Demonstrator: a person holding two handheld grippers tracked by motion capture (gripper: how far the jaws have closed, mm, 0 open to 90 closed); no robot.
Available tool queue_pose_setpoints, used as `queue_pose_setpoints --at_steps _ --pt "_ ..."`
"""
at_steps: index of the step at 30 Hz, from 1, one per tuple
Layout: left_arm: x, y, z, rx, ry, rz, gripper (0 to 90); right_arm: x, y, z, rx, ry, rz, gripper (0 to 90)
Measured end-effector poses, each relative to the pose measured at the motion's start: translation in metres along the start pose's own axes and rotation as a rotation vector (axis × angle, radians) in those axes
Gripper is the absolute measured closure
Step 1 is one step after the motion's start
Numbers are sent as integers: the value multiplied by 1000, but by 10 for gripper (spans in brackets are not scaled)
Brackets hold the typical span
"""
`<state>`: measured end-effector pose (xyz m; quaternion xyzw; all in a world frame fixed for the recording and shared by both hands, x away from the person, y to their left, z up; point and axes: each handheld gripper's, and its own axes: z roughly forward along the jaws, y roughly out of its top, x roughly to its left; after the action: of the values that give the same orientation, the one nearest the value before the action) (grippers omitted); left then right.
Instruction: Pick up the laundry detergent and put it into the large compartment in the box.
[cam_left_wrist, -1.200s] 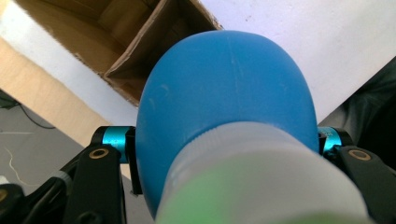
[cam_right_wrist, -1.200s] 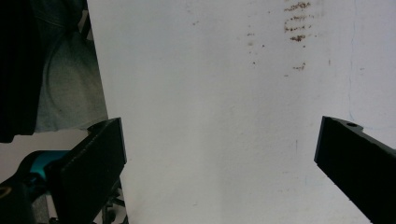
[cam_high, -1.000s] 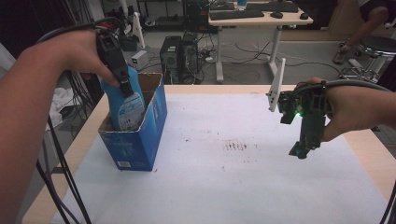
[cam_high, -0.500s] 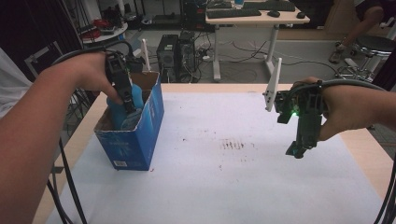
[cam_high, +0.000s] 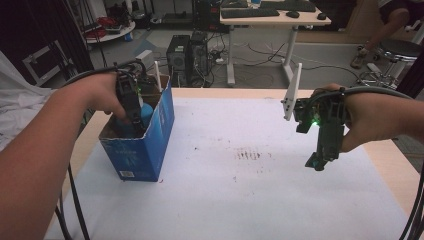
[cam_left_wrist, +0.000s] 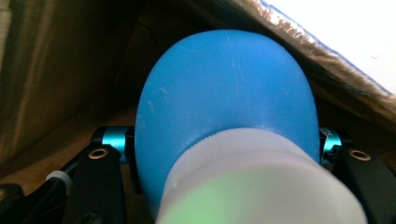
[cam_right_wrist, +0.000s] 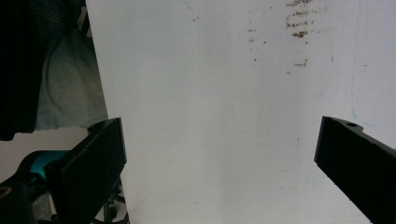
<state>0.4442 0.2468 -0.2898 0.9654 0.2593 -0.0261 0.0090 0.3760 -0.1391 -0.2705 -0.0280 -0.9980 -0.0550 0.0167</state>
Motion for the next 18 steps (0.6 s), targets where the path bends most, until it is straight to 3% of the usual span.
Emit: queue_pose_setpoints --at_steps 14,18 --pt "1 -2 3 7 1 -7 393 0 1 1 -1 -2 -7 12" --pt "1 -3 1 12 24 -15 372 0 1 1 1 -2 1 12"
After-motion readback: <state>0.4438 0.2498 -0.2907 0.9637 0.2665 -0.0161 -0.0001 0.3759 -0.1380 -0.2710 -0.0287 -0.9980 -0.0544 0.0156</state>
